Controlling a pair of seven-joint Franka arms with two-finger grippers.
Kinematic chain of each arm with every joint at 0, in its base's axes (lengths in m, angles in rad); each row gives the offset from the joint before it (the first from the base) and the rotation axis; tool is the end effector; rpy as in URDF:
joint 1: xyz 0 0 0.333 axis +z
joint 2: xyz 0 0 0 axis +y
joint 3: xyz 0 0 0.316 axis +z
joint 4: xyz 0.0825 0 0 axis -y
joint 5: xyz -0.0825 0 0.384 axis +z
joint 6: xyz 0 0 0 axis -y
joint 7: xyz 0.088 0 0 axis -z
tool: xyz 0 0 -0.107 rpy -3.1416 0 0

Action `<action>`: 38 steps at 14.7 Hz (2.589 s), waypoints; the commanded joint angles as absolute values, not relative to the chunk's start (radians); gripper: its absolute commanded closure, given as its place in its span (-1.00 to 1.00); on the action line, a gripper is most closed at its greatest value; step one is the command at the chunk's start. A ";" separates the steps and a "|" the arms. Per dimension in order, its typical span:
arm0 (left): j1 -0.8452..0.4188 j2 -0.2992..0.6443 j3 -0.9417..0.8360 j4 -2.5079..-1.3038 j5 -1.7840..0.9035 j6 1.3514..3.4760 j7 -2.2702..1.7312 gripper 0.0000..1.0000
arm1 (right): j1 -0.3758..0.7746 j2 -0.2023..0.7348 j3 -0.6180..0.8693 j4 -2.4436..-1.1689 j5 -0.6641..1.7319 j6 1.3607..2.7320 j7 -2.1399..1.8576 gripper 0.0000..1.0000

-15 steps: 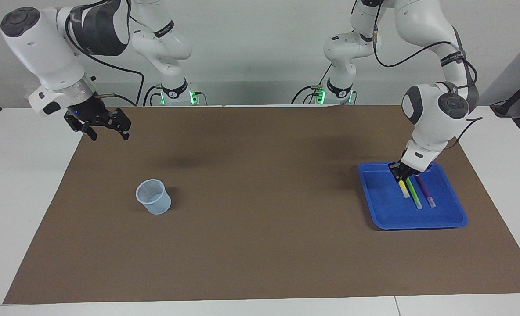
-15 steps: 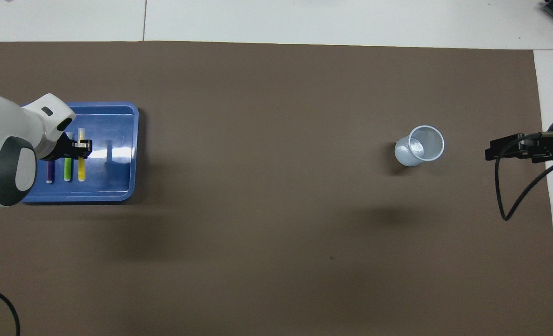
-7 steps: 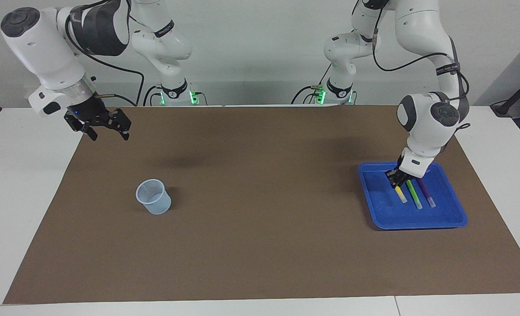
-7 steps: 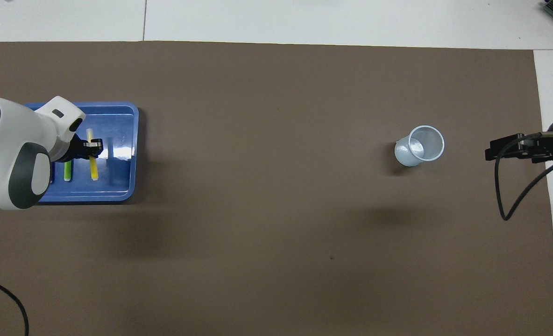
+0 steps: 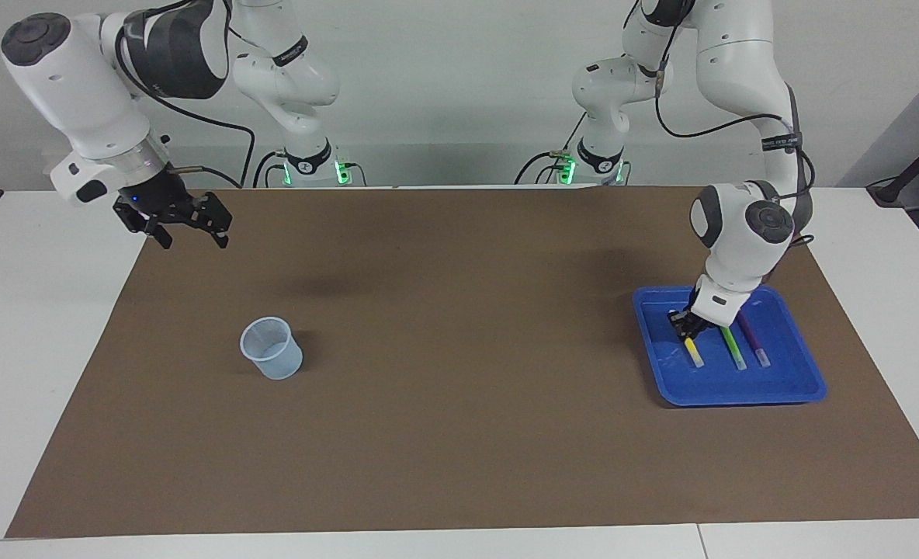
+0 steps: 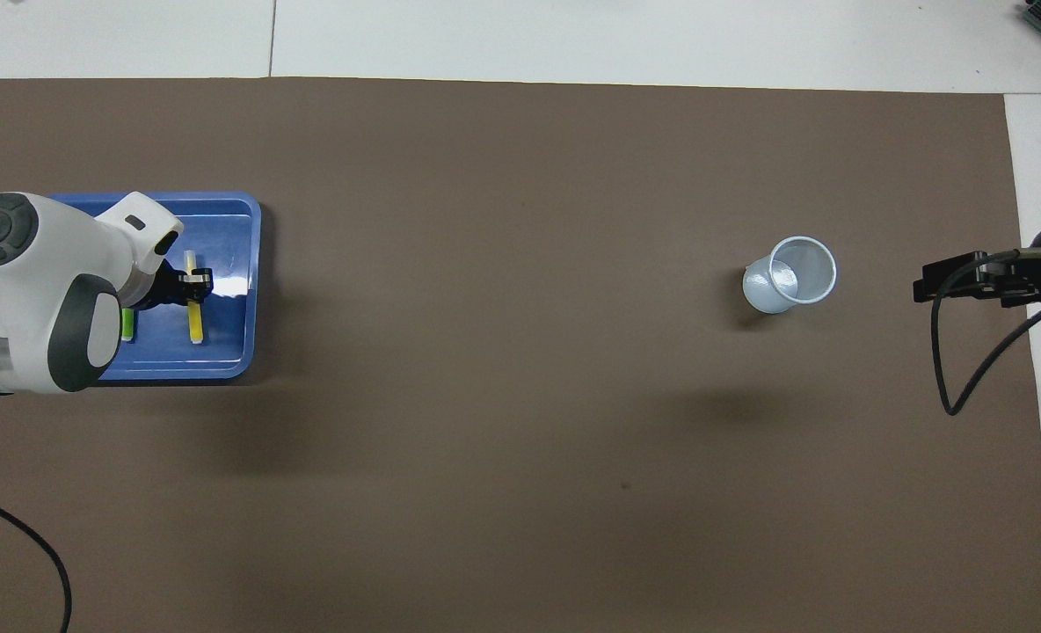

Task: Right arm passes pens to left for tray arrangement

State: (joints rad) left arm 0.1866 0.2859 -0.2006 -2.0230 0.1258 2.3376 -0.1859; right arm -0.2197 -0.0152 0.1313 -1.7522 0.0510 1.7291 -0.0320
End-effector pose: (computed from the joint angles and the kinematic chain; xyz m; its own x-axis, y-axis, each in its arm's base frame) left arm 0.5991 -0.0027 0.3144 0.9947 0.0943 0.0412 0.0955 -0.9950 -0.0303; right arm 0.5555 -0.0441 0.5604 0.9979 -0.0645 -0.0067 -0.0647 -0.9967 -0.0485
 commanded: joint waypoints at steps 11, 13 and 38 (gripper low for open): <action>0.169 0.259 -0.193 -1.985 0.143 2.277 -0.212 -1.00 | -0.232 -0.029 0.140 -1.772 0.031 1.741 -0.052 -1.00; 0.169 0.259 -0.196 -1.892 0.143 2.162 -0.210 -1.00 | -0.232 -0.031 0.140 -1.770 0.031 1.738 -0.052 -1.00; 0.120 -0.074 -0.218 -1.683 -0.017 1.543 -0.212 -1.00 | -0.230 -0.034 0.140 -1.770 0.031 1.736 -0.049 -1.00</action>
